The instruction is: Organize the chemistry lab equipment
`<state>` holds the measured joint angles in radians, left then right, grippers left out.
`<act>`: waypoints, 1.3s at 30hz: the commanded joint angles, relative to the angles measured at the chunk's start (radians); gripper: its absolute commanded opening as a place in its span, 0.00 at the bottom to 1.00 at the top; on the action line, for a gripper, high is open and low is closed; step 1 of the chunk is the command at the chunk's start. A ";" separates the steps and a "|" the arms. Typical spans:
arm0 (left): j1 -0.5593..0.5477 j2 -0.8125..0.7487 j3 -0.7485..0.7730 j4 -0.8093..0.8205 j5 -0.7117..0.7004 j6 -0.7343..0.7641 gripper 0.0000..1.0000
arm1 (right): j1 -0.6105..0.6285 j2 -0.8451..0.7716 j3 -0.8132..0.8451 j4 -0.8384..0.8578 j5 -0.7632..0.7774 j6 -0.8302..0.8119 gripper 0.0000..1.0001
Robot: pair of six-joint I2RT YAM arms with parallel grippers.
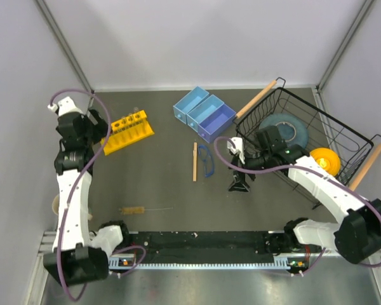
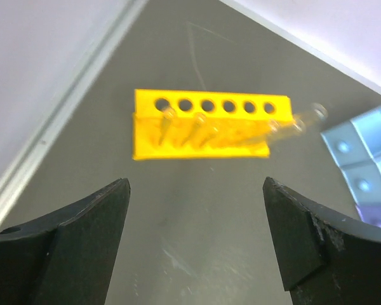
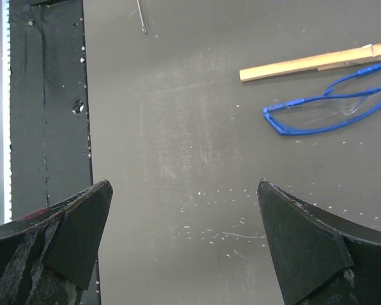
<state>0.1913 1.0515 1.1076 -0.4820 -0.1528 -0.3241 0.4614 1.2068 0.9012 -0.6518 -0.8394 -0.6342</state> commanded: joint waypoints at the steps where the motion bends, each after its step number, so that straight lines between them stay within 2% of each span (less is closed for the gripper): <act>1: 0.002 -0.125 -0.101 0.022 0.255 -0.059 0.93 | -0.004 -0.062 0.057 0.006 -0.006 0.030 0.99; 2: 0.003 -0.146 -0.120 0.028 0.290 -0.073 0.99 | -0.004 -0.061 0.092 0.003 0.002 0.081 0.99; 3: 0.000 -0.186 -0.136 0.039 0.374 -0.084 0.99 | -0.006 -0.058 0.109 0.003 0.005 0.111 0.99; 6: -0.019 -0.252 -0.212 0.071 0.497 -0.138 0.99 | -0.004 -0.036 0.180 0.004 0.002 0.247 0.99; 9: -0.110 -0.295 -0.285 0.094 0.524 -0.202 0.99 | -0.006 0.020 0.248 0.001 -0.007 0.398 0.99; 10: -0.149 -0.298 -0.316 0.097 0.497 -0.226 0.99 | -0.006 0.042 0.264 -0.003 -0.042 0.428 0.99; 11: -0.265 -0.301 -0.330 0.095 0.469 -0.239 0.99 | -0.006 0.068 0.275 -0.003 -0.070 0.458 0.99; 13: -0.390 -0.291 -0.377 0.112 0.370 -0.283 0.99 | -0.004 0.089 0.277 -0.002 -0.104 0.458 0.99; 14: -0.508 -0.283 -0.393 0.134 0.330 -0.299 0.99 | -0.006 0.106 0.280 -0.005 -0.087 0.459 0.99; 17: -0.681 -0.213 -0.439 0.166 0.209 -0.357 0.99 | -0.003 0.125 0.291 -0.009 -0.026 0.470 0.99; 20: -0.765 -0.105 -0.442 0.175 0.162 -0.397 0.99 | 0.037 0.151 0.314 -0.022 0.068 0.469 0.95; 25: -0.808 0.019 -0.439 0.177 0.067 -0.428 0.99 | 0.164 0.235 0.353 -0.058 0.342 0.412 0.93; 28: -0.811 0.028 -0.453 0.169 0.042 -0.429 0.99 | 0.204 0.318 0.399 -0.058 0.455 0.412 0.87; 31: -0.810 0.004 -0.477 0.154 0.009 -0.428 0.99 | 0.217 0.384 0.461 -0.060 0.532 0.427 0.77; 32: -0.811 -0.014 -0.483 0.139 -0.005 -0.426 0.99 | 0.218 0.423 0.491 -0.063 0.546 0.436 0.70; 39: -0.810 -0.105 -0.517 0.077 -0.099 -0.432 0.99 | 0.243 0.585 0.596 -0.068 0.622 0.472 0.53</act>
<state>-0.6163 1.0080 0.6083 -0.3889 -0.1711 -0.7429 0.6811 1.7302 1.4128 -0.7235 -0.2974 -0.1913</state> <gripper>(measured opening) 0.987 0.569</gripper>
